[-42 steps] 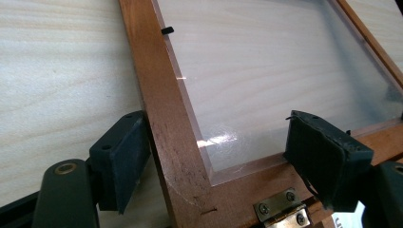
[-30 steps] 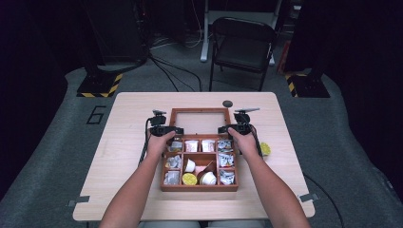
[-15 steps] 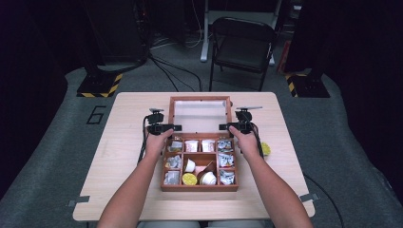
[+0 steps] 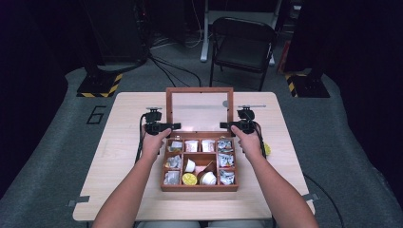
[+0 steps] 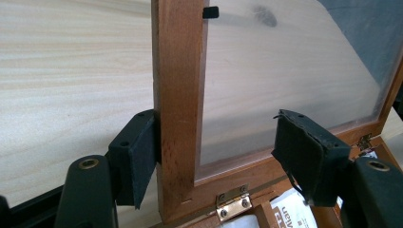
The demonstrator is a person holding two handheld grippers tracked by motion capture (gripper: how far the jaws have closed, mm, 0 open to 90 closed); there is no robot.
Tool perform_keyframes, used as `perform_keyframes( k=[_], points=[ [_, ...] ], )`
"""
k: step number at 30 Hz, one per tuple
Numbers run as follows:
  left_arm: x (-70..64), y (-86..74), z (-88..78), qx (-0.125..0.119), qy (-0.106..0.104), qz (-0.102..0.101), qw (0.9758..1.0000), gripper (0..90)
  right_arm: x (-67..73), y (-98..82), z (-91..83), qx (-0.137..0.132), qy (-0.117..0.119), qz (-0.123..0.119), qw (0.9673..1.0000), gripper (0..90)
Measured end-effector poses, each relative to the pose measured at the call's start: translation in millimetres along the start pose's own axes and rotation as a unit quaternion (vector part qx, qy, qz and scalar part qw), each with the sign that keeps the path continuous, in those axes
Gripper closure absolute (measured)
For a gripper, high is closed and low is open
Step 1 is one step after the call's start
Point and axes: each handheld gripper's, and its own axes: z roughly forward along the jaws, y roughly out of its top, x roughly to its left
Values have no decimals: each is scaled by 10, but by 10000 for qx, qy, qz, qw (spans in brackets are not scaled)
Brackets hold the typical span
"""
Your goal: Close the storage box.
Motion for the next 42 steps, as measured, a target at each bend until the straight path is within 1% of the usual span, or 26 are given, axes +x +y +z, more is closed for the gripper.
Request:
perform_keyframes(
  k=[4, 6, 7, 8, 11, 12, 13, 14, 19, 20, 21, 23, 24, 25, 26, 29, 30, 31, 32, 33, 34, 35, 37, 40, 41, 42],
  points=[
    [-23, -1, -26, -41, 17, 63, 10000, 323, 31, -5, -37, -9, -32, -84, 10000, 328],
    [-30, 3, -44, -88, -20, 33, 10000, 323, 34, -4, -48, -59, -26, -164, 9998, 328],
    [-30, 3, -44, -88, -20, 33, 10000, 323, 45, -4, -60, -45, -29, -143, 9999, 328],
    [-37, 11, -67, -139, -32, 66, 9999, 323, 55, -4, -70, -44, -33, -127, 9999, 328],
    [-46, 20, -91, -172, -66, 82, 9998, 325, 60, -1, -86, -114, -22, -179, 9998, 329],
    [-60, 27, -112, -263, -65, 81, 9996, 326, 74, 4, -115, -156, -10, -161, 9997, 330],
    [-60, 27, -112, -263, -65, 81, 9996, 326, 74, 4, -115, -156, -10, -161, 9997, 330],
    [-73, 33, -136, -324, -71, 67, 9994, 326, 82, 12, -138, -204, 16, -153, 9997, 332],
    [-94, 44, -193, -437, -119, 109, 9989, 329, 113, 36, -195, -288, 35, -211, 9994, 331],
    [-109, 56, -233, -463, -145, 142, 9987, 329, 130, 51, -230, -365, 48, -295, 9989, 331],
    [-126, 63, -254, -473, -141, 176, 9986, 329, 140, 53, -248, -349, 72, -275, 9990, 332],
    [-169, 69, -300, -526, -102, 339, 9980, 329, 157, 54, -291, -375, 95, -281, 9989, 333],
    [-169, 69, -300, -526, -102, 339, 9980, 329, 157, 54, -291, -375, 95, -281, 9989, 333],
    [-209, 69, -347, -513, -64, 510, 9974, 329, 166, 51, -328, -411, 129, -303, 9986, 340],
    [-219, 67, -368, -525, -78, 541, 9971, 329, 172, 49, -346, -438, 184, -296, 9984, 341],
    [-231, 65, -420, -581, -132, 579, 9965, 330, 193, 47, -376, -494, 221, -325, 9980, 342],
    [-247, 61, -469, -627, -154, 695, 9955, 329, 230, 40, -416, -504, 215, -361, 9978, 339],
    [-260, 54, -495, -640, -165, 744, 9950, 329, 242, 34, -432, -496, 214, -374, 9978, 338],
    [-273, 45, -522, -680, -183, 778, 9945, 328, 251, 25, -453, -497, 226, -411, 9977, 338],
    [-273, 45, -522, -680, -183, 778, 9945, 326, 255, 14, -479, -532, 224, -454, 9973, 339],
    [-289, 25, -572, -753, -230, 848, 9933, 326, 259, 2, -508, -558, 288, -451, 9970, 340],
    [-289, 25, -572, -753, -230, 848, 9933, 325, 259, 2, -508, -558, 288, -451, 9970, 340],
    [-303, -14, -621, -727, -292, 880, 9930, 320, 268, -30, -594, -595, 374, -469, 9964, 341],
    [-334, -48, -689, -667, -275, 978, 9926, 314, 288, -57, -663, -549, 353, -612, 9960, 334],
    [-334, -48, -689, -667, -275, 978, 9926, 313, 288, -57, -663, -549, 353, -612, 9960, 334],
    [-351, -78, -744, -752, -316, 1003, 9916, 313, 312, -76, -715, -551, 318, -711, 9954, 333]
  ],
)
